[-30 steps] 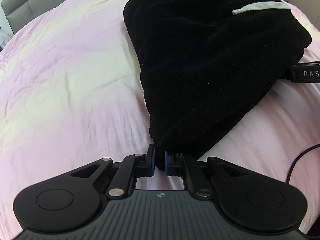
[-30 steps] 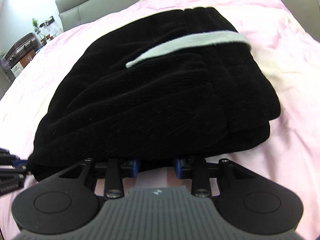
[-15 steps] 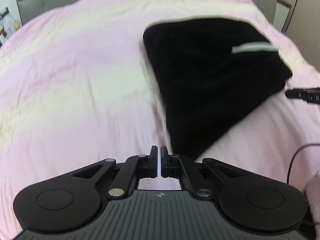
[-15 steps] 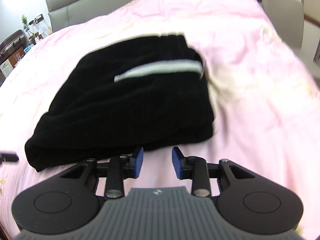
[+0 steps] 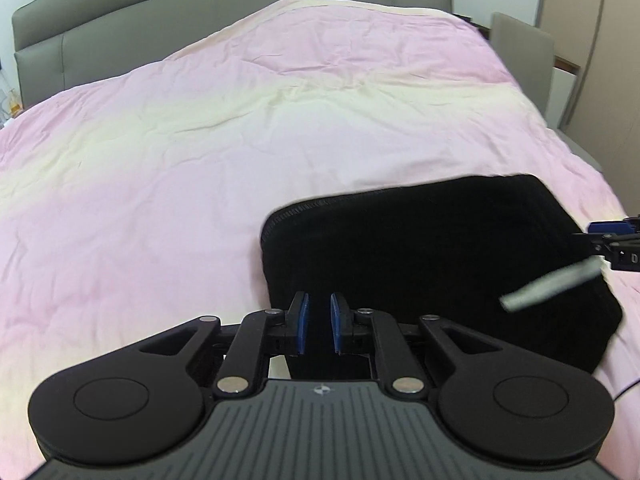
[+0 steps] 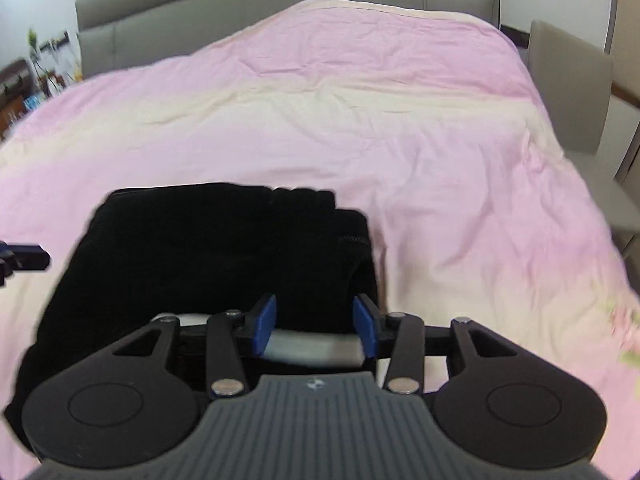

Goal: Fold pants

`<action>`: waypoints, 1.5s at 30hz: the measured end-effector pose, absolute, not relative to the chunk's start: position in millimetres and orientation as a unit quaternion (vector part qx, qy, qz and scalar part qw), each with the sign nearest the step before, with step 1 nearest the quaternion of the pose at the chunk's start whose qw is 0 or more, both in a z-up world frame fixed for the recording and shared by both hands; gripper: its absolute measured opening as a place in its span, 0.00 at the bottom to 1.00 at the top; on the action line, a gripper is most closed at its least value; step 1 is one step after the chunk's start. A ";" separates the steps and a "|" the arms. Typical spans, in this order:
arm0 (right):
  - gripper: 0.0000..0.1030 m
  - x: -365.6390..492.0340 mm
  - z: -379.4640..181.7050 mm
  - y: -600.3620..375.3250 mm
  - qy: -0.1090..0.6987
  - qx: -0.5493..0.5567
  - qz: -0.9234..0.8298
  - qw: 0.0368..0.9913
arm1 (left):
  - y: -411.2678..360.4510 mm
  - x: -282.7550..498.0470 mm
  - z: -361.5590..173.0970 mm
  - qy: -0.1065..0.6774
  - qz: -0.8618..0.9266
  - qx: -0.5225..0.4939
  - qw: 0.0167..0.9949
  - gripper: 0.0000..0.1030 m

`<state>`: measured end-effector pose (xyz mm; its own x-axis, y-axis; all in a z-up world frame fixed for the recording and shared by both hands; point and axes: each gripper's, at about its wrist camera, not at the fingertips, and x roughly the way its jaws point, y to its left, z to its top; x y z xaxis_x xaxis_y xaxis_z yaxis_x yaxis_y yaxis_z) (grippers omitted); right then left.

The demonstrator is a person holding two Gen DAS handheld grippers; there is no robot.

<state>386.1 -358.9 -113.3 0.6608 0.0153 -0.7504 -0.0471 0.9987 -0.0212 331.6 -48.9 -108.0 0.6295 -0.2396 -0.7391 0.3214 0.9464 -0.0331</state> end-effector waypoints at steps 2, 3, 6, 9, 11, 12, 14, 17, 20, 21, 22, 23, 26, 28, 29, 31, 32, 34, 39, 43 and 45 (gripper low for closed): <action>0.39 408.0 -119.7 -358.5 0.422 -0.039 0.010 0.906 | -49.4 353.9 -119.0 0.414 -0.143 0.049 0.897 0.14; 0.39 416.5 -122.9 -360.0 0.431 -0.037 0.008 0.902 | -48.7 363.9 -125.1 0.424 -0.140 0.048 0.893 0.14; 0.41 435.1 -134.5 -361.3 0.450 -0.039 0.006 0.892 | -48.9 387.2 -150.9 0.460 -0.123 0.064 0.877 0.13; 0.42 443.0 -142.9 -364.7 0.458 -0.030 0.008 0.888 | -47.6 393.8 -167.2 0.473 -0.125 0.068 0.870 0.13; 0.51 445.0 -143.6 -373.4 0.463 -0.008 0.006 0.887 | -42.3 394.9 -164.3 0.475 -0.131 0.056 0.869 0.13; 0.52 445.7 -142.5 -378.1 0.465 0.003 0.009 0.885 | -38.6 394.0 -161.2 0.476 -0.130 0.050 0.868 0.14; 0.54 444.9 -135.7 -388.4 0.467 0.031 0.021 0.883 | -30.5 388.8 -151.2 0.480 -0.126 0.043 0.867 0.15; 0.69 436.3 -126.4 -403.1 0.480 0.071 0.042 0.873 | -20.5 376.8 -133.7 0.484 -0.154 0.026 0.861 0.45; 0.73 426.7 -124.2 -415.0 0.504 0.113 0.069 0.853 | -21.4 365.4 -120.6 0.489 -0.193 0.023 0.851 0.63; 0.73 423.0 -124.2 -418.8 0.510 0.127 0.073 0.848 | -20.5 360.7 -117.4 0.496 -0.206 0.015 0.844 0.69; 0.74 419.1 -124.6 -422.8 0.516 0.141 0.075 0.842 | -20.4 355.4 -114.6 0.504 -0.219 0.006 0.836 0.69; 0.76 416.4 -125.5 -426.6 0.521 0.154 0.079 0.836 | -21.0 349.6 -112.1 0.512 -0.231 0.001 0.828 0.70; 0.78 408.0 -132.6 -438.3 0.537 0.185 0.098 0.817 | -23.2 340.3 -111.4 0.528 -0.244 -0.005 0.813 0.76; 0.79 406.2 -142.9 -444.3 0.547 0.199 0.106 0.806 | -23.2 342.7 -117.6 0.537 -0.240 -0.015 0.809 0.77; 0.79 405.7 -150.0 -448.1 0.553 0.212 0.108 0.798 | -22.2 345.9 -123.8 0.545 -0.235 -0.025 0.804 0.77; 0.80 407.7 -163.9 -456.5 0.559 0.249 0.114 0.783 | -20.5 351.4 -136.6 0.553 -0.222 -0.041 0.802 0.77; 0.80 408.2 -169.4 -460.0 0.559 0.266 0.115 0.777 | -19.7 352.4 -141.5 0.553 -0.223 -0.046 0.802 0.78; 0.80 409.5 -179.0 -463.1 0.561 0.288 0.118 0.767 | -16.6 355.3 -150.7 0.557 -0.227 -0.072 0.796 0.82; 0.83 416.1 -194.0 -458.5 0.565 0.296 0.130 0.760 | -19.6 362.1 -165.2 0.557 -0.239 -0.086 0.791 0.89; 0.84 425.0 -207.4 -455.7 0.567 0.309 0.138 0.751 | -24.7 366.3 -175.6 0.557 -0.249 -0.090 0.787 0.89; 0.83 428.9 -211.5 -452.3 0.568 0.305 0.143 0.751 | -27.1 368.2 -179.8 0.557 -0.253 -0.088 0.786 0.89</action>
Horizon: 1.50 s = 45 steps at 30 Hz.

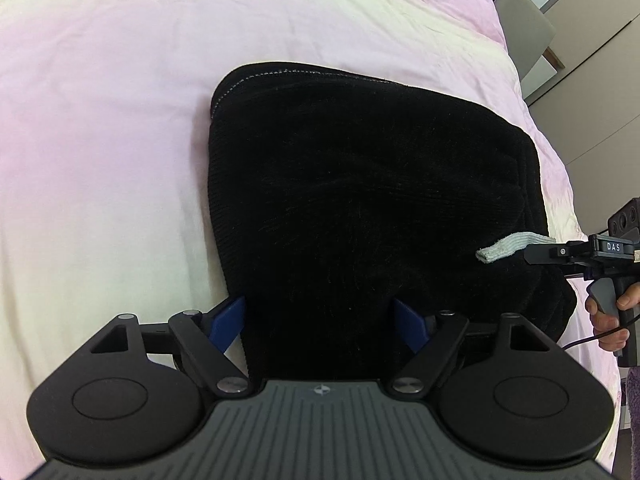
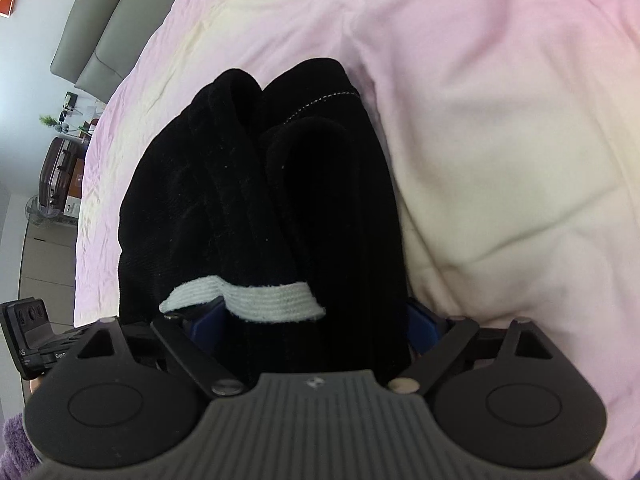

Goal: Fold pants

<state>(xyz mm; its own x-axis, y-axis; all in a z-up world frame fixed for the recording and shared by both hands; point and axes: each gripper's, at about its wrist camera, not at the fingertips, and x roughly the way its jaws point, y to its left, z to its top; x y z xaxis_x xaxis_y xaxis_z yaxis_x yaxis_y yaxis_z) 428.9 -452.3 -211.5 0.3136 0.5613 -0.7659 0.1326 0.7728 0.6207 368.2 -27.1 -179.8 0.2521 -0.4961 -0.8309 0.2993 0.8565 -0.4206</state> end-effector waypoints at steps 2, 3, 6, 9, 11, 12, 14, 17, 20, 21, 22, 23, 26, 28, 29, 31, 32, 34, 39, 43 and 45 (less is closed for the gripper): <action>0.83 431.4 -213.1 -448.8 0.568 0.300 0.147 0.752 | -27.6 369.3 -183.1 0.555 -0.258 -0.087 0.786 0.89; 0.82 432.5 -213.9 -447.3 0.568 0.299 0.149 0.752 | -28.0 369.8 -184.6 0.555 -0.259 -0.087 0.785 0.90; 0.80 433.0 -216.0 -443.4 0.562 0.301 0.149 0.756 | -26.2 370.4 -189.8 0.555 -0.260 -0.095 0.785 0.90; 0.79 431.9 -219.2 -434.7 0.551 0.306 0.141 0.763 | -34.6 368.5 -191.6 0.555 -0.245 -0.096 0.789 0.90; 0.78 431.9 -218.9 -427.6 0.547 0.304 0.130 0.769 | -38.0 367.8 -191.5 0.555 -0.238 -0.094 0.792 0.90; 0.77 431.7 -216.5 -424.7 0.546 0.300 0.125 0.772 | -37.3 367.4 -191.0 0.556 -0.237 -0.097 0.791 0.88; 0.71 430.4 -209.9 -419.6 0.544 0.296 0.118 0.776 | -33.0 363.9 -188.6 0.554 -0.228 -0.110 0.793 0.83; 0.62 424.7 -191.8 -412.7 0.536 0.272 0.113 0.791 | -34.4 354.0 -176.4 0.544 -0.216 -0.101 0.805 0.70; 0.56 422.0 -172.5 -404.6 0.526 0.252 0.109 0.805 | -31.2 350.5 -160.2 0.537 -0.210 -0.102 0.810 0.58; 0.54 421.4 -164.7 -401.4 0.524 0.244 0.110 0.809 | -30.1 349.4 -154.6 0.535 -0.210 -0.102 0.812 0.52; 0.53 420.6 -157.0 -398.1 0.520 0.236 0.112 0.813 | -30.1 348.5 -147.5 0.532 -0.208 -0.102 0.814 0.50; 0.51 419.9 -150.1 -394.9 0.517 0.229 0.116 0.816 | -28.8 347.1 -139.7 0.529 -0.207 -0.099 0.817 0.43; 0.48 415.9 -127.9 -387.2 0.507 0.219 0.124 0.825 | -26.3 342.8 -116.3 0.522 -0.205 -0.082 0.824 0.25; 0.48 411.7 -116.2 -382.9 0.503 0.217 0.125 0.827 | -24.5 338.8 -101.9 0.517 -0.206 -0.068 0.828 0.17; 0.47 409.9 -111.3 -380.2 0.503 0.216 0.125 0.828 | -22.0 335.9 -93.8 0.513 -0.208 -0.062 0.831 0.13; 0.47 405.1 -103.5 -376.0 0.503 0.217 0.123 0.827 | -18.3 331.3 -81.5 0.506 -0.208 -0.061 0.835 0.06; 0.47 402.9 -100.6 -374.5 0.504 0.217 0.119 0.827 | -15.7 329.4 -77.2 0.506 -0.207 -0.065 0.835 0.04; 0.47 394.8 -97.8 -376.6 0.511 0.217 0.108 0.825 | -15.5 325.0 -73.1 0.509 -0.206 -0.050 0.834 0.04; 0.48 386.8 -114.9 -378.4 0.523 0.217 0.086 0.820 | 2.4 324.7 -72.2 0.500 -0.193 -0.077 0.841 0.15; 0.56 384.2 -130.3 -390.3 0.535 0.226 0.074 0.811 | 11.3 323.7 -94.4 0.516 -0.196 -0.091 0.829 0.48; 0.59 387.3 -132.6 -393.9 0.548 0.206 0.084 0.806 | 12.0 327.6 -111.1 0.522 -0.199 -0.113 0.822 0.57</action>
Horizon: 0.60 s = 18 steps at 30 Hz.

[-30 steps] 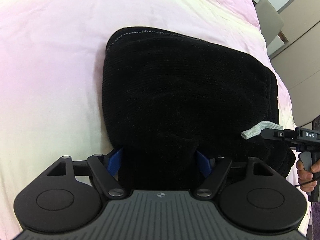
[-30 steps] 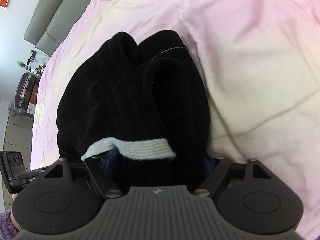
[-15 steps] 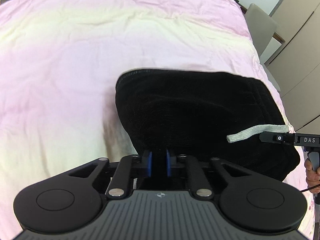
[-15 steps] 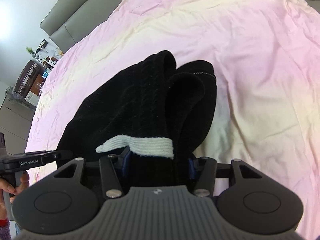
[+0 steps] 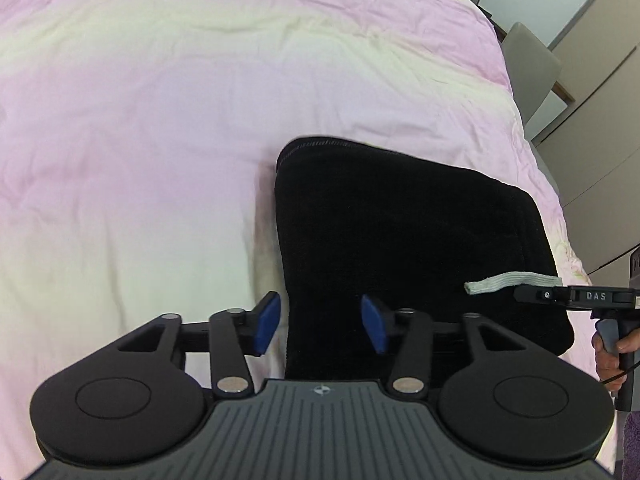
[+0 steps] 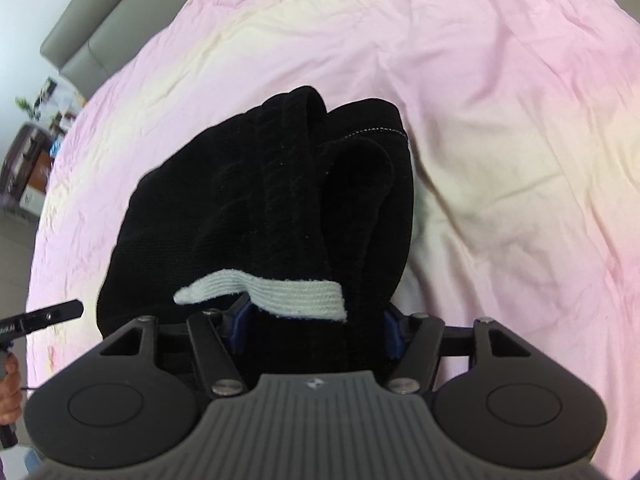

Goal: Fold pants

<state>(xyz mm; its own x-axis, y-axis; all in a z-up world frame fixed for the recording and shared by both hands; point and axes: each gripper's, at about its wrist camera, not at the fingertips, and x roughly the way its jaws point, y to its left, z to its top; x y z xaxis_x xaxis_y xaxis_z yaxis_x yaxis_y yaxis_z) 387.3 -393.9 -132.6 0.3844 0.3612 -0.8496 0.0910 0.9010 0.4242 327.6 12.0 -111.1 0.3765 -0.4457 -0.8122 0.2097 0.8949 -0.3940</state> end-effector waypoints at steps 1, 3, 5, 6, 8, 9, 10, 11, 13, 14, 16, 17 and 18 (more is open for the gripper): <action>0.62 390.9 -132.7 -395.6 0.555 0.198 0.088 0.803 | 12.4 330.6 -120.3 0.525 -0.201 -0.131 0.817 0.59; 0.64 397.5 -138.0 -401.4 0.567 0.186 0.095 0.796 | 16.7 336.0 -140.9 0.532 -0.208 -0.172 0.803 0.67; 0.71 401.0 -142.5 -409.0 0.574 0.179 0.100 0.792 | 21.5 340.9 -159.4 0.537 -0.213 -0.199 0.791 0.76; 0.73 403.6 -145.4 -412.2 0.578 0.174 0.104 0.790 | 21.0 344.4 -166.8 0.539 -0.215 -0.209 0.787 0.78; 0.80 408.2 -152.1 -417.0 0.587 0.167 0.116 0.783 | 24.0 350.7 -180.1 0.547 -0.222 -0.231 0.774 0.78; 0.81 412.0 -157.6 -420.0 0.591 0.171 0.120 0.779 | 24.1 354.7 -184.5 0.550 -0.224 -0.236 0.769 0.78; 0.82 415.0 -162.5 -423.3 0.595 0.177 0.125 0.774 | 23.9 358.9 -189.1 0.554 -0.227 -0.238 0.765 0.78; 0.83 418.1 -166.3 -424.7 0.598 0.180 0.129 0.770 | 22.1 362.3 -192.3 0.557 -0.229 -0.236 0.763 0.77; 0.85 423.6 -176.2 -428.4 0.600 0.186 0.136 0.766 | 17.0 368.3 -198.2 0.562 -0.234 -0.235 0.758 0.75; 0.86 425.6 -182.5 -431.3 0.602 0.195 0.138 0.762 | 14.1 370.5 -201.0 0.564 -0.234 -0.234 0.756 0.73; 0.86 427.6 -197.5 -435.1 0.602 0.222 0.140 0.754 | 8.1 373.8 -206.5 0.566 -0.231 -0.233 0.756 0.72; 0.85 428.3 -200.3 -435.8 0.599 0.232 0.142 0.753 | 6.5 374.5 -208.7 0.566 -0.230 -0.235 0.756 0.71; 0.83 428.3 -202.5 -436.4 0.594 0.240 0.144 0.754 | 5.9 375.0 -208.8 0.565 -0.227 -0.237 0.757 0.68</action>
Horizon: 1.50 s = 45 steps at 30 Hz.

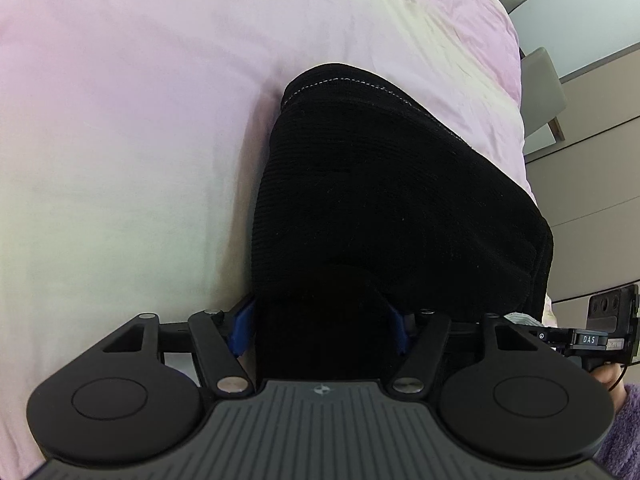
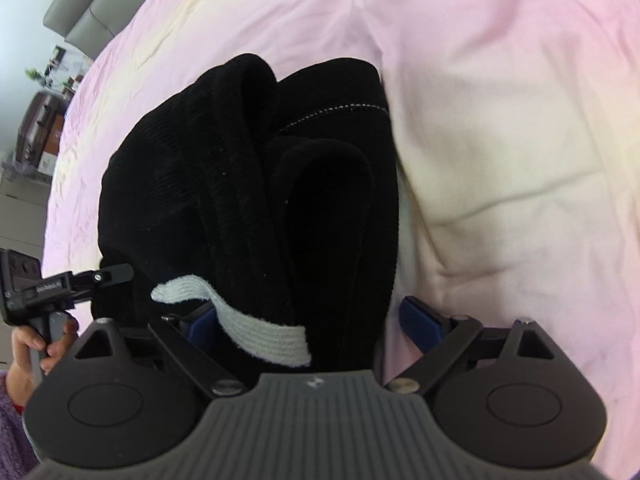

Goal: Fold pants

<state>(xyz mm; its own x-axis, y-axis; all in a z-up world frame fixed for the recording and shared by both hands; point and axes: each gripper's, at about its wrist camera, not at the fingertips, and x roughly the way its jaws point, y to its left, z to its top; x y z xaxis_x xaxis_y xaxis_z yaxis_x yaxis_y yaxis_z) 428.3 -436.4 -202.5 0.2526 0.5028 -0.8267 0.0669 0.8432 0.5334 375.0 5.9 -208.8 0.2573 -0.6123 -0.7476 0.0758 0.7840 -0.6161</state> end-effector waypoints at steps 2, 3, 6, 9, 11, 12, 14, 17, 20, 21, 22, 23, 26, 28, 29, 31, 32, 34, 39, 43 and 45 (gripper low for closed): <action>0.64 426.6 -203.6 -437.7 0.581 0.264 0.155 0.754 | 6.6 373.5 -203.8 0.565 -0.222 -0.241 0.757 0.61; 0.63 424.4 -199.4 -437.2 0.576 0.263 0.159 0.758 | 5.4 371.7 -197.8 0.563 -0.221 -0.236 0.761 0.56; 0.56 418.9 -181.3 -430.5 0.561 0.235 0.170 0.775 | -0.3 364.7 -175.2 0.551 -0.221 -0.206 0.778 0.47; 0.51 413.1 -161.1 -418.6 0.550 0.216 0.160 0.790 | -2.8 360.9 -152.9 0.542 -0.221 -0.197 0.787 0.40; 0.48 409.5 -145.1 -410.9 0.540 0.210 0.157 0.800 | -2.4 357.4 -136.4 0.534 -0.226 -0.189 0.792 0.36; 0.48 405.6 -136.0 -407.4 0.534 0.207 0.157 0.805 | -2.5 354.9 -127.0 0.530 -0.229 -0.182 0.796 0.34; 0.47 397.9 -119.1 -398.2 0.527 0.202 0.161 0.809 | 0.5 348.9 -107.5 0.520 -0.231 -0.170 0.805 0.34; 0.46 388.5 -94.9 -379.0 0.518 0.199 0.167 0.815 | 16.4 338.2 -80.5 0.507 -0.229 -0.163 0.815 0.34; 0.46 379.5 -73.5 -352.0 0.504 0.205 0.181 0.819 | 45.7 323.2 -52.7 0.493 -0.219 -0.148 0.829 0.34; 0.46 376.6 -67.7 -339.6 0.500 0.206 0.188 0.820 | 58.6 318.4 -43.6 0.490 -0.214 -0.144 0.833 0.34; 0.46 373.5 -61.8 -325.8 0.496 0.206 0.197 0.820 | 74.2 313.2 -34.3 0.487 -0.206 -0.140 0.837 0.34; 0.46 370.7 -57.0 -310.6 0.493 0.208 0.207 0.819 | 88.6 308.5 -25.2 0.484 -0.198 -0.135 0.841 0.34; 0.46 363.7 -48.8 -258.7 0.488 0.214 0.237 0.812 | 135.1 294.8 -3.9 0.482 -0.172 -0.116 0.851 0.34; 0.46 358.0 -46.5 -222.2 0.487 0.220 0.252 0.807 | 165.0 286.2 4.6 0.484 -0.156 -0.100 0.855 0.34; 0.46 354.4 -46.9 -203.8 0.488 0.222 0.259 0.804 | 179.4 282.9 6.8 0.486 -0.150 -0.096 0.856 0.34; 0.46 344.7 -49.6 -157.0 0.491 0.229 0.270 0.796 | 208.6 275.0 4.3 0.489 -0.135 -0.097 0.857 0.34; 0.46 339.3 -52.9 -138.7 0.493 0.230 0.274 0.793 | 220.3 272.5 -0.1 0.490 -0.129 -0.099 0.856 0.34; 0.46 329.7 -62.0 -108.8 0.499 0.227 0.280 0.788 | 242.1 268.3 -14.8 0.495 -0.117 -0.108 0.854 0.34; 0.46 326.8 -105.0 -59.4 0.522 0.213 0.281 0.777 | 274.0 272.2 -71.8 0.506 -0.106 -0.133 0.845 0.34; 0.46 327.3 -141.9 -54.8 0.537 0.193 0.263 0.778 | 298.2 276.1 -115.0 0.516 -0.107 -0.147 0.837 0.34; 0.47 325.5 -154.6 -52.5 0.550 0.182 0.256 0.774 | 302.7 278.5 -129.3 0.521 -0.104 -0.138 0.836 0.34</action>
<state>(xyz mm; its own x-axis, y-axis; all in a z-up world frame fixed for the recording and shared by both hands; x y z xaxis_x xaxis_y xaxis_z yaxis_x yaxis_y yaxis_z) 325.5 -52.5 -154.6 0.2641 0.5965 -0.7579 -0.1956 0.8026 0.5635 278.5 302.7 -129.3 0.4354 -0.3178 -0.8422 0.0304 0.9403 -0.3391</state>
